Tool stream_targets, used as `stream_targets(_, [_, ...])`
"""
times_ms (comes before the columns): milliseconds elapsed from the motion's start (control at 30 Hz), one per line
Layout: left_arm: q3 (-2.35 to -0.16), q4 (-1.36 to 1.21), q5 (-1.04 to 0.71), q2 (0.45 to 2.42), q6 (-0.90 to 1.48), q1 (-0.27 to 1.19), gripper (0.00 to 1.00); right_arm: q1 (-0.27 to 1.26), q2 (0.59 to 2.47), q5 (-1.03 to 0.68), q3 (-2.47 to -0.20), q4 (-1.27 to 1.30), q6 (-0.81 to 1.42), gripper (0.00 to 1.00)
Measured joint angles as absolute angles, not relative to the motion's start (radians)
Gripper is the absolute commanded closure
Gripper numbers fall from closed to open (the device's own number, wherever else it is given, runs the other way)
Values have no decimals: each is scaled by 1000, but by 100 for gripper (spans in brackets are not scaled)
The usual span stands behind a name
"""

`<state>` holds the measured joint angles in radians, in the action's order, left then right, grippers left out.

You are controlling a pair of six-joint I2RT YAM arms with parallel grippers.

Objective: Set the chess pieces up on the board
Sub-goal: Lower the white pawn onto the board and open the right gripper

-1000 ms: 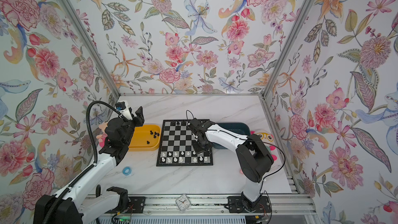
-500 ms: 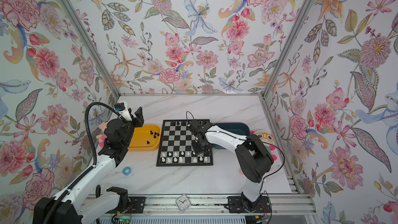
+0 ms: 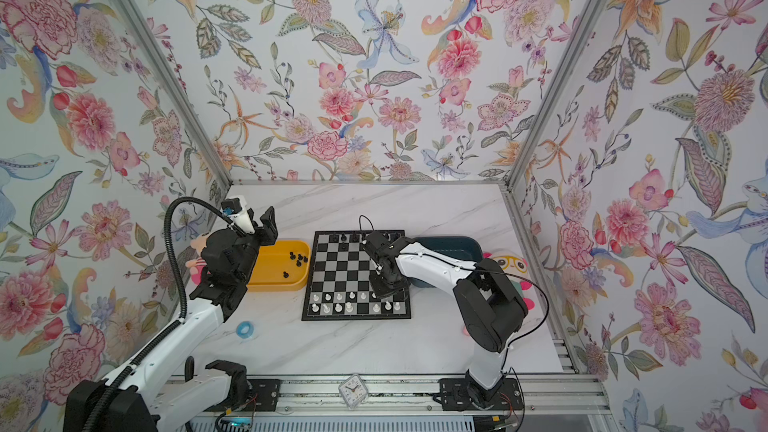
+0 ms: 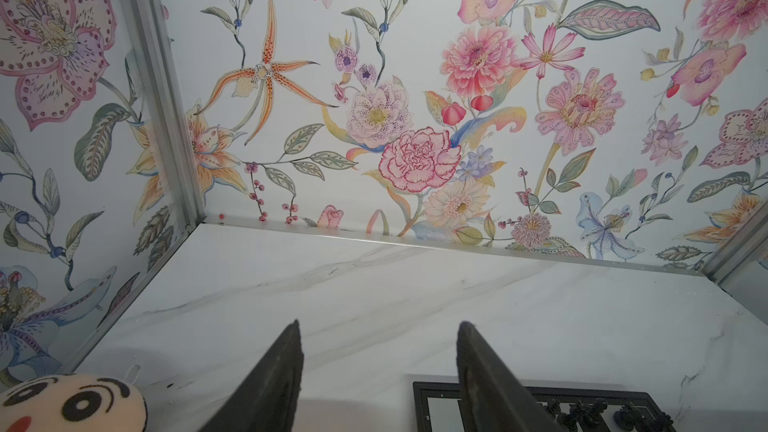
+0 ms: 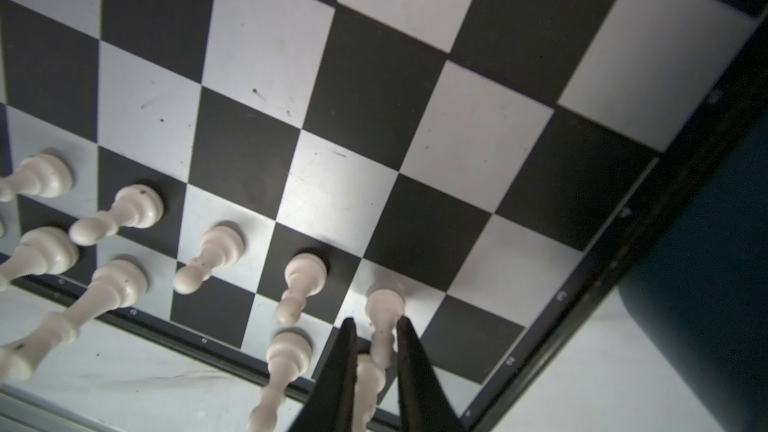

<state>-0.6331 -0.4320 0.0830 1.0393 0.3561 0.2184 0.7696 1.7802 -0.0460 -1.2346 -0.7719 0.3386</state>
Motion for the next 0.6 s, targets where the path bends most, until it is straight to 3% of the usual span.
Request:
stream_targets(367, [-633, -432, 83, 1039, 356, 218, 39, 749, 1735, -39, -1258, -788, 336, 73])
stream_targets(600, [-633, -432, 85, 1046, 356, 218, 39, 611, 1616, -9, -1317, -796, 298, 71])
